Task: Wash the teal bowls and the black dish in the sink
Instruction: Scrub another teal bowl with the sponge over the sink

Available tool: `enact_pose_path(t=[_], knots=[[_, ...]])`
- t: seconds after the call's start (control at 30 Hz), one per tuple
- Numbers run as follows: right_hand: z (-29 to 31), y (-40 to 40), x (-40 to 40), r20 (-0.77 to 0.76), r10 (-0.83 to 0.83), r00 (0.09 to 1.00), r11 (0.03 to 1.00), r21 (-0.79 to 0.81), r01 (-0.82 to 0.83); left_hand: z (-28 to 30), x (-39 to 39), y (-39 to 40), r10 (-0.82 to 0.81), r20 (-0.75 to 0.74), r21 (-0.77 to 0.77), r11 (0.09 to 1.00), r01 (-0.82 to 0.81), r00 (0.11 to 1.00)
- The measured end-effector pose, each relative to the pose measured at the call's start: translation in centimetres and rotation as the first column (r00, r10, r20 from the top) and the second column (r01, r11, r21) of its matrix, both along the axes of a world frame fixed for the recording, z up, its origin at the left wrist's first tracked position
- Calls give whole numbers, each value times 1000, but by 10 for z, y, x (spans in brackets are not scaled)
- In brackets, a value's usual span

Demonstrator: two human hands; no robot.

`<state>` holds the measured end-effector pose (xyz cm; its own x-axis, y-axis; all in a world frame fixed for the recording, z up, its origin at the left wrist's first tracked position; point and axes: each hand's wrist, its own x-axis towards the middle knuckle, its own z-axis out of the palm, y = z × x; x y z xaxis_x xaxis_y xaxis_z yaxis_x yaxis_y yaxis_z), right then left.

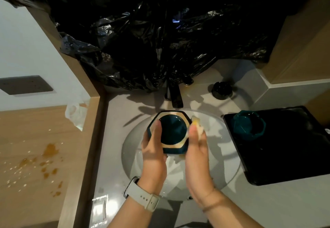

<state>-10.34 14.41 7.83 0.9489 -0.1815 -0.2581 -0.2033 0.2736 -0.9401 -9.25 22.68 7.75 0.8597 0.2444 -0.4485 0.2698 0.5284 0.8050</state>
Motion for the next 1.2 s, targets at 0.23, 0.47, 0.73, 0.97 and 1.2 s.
enact_pose_path(t=[0.23,0.47,0.73,0.97,1.2], knots=[[3,-2,15,-116,61,991,998,12,-60,-7,1,-2,99,-37,5,995,-99,994],[-3,20,-15,-93,156,983,988,31,-154,-6,7,-1,148,-44,-16,989,-148,988],[4,0,10,-105,142,984,990,16,-141,-6,-4,2,94,-13,-56,994,-95,995],[-8,-11,7,-198,228,953,972,-13,-235,-10,3,24,-133,66,350,931,102,989],[18,-27,43,-215,464,860,798,-320,-511,-13,-4,37,-511,-82,815,460,353,856]])
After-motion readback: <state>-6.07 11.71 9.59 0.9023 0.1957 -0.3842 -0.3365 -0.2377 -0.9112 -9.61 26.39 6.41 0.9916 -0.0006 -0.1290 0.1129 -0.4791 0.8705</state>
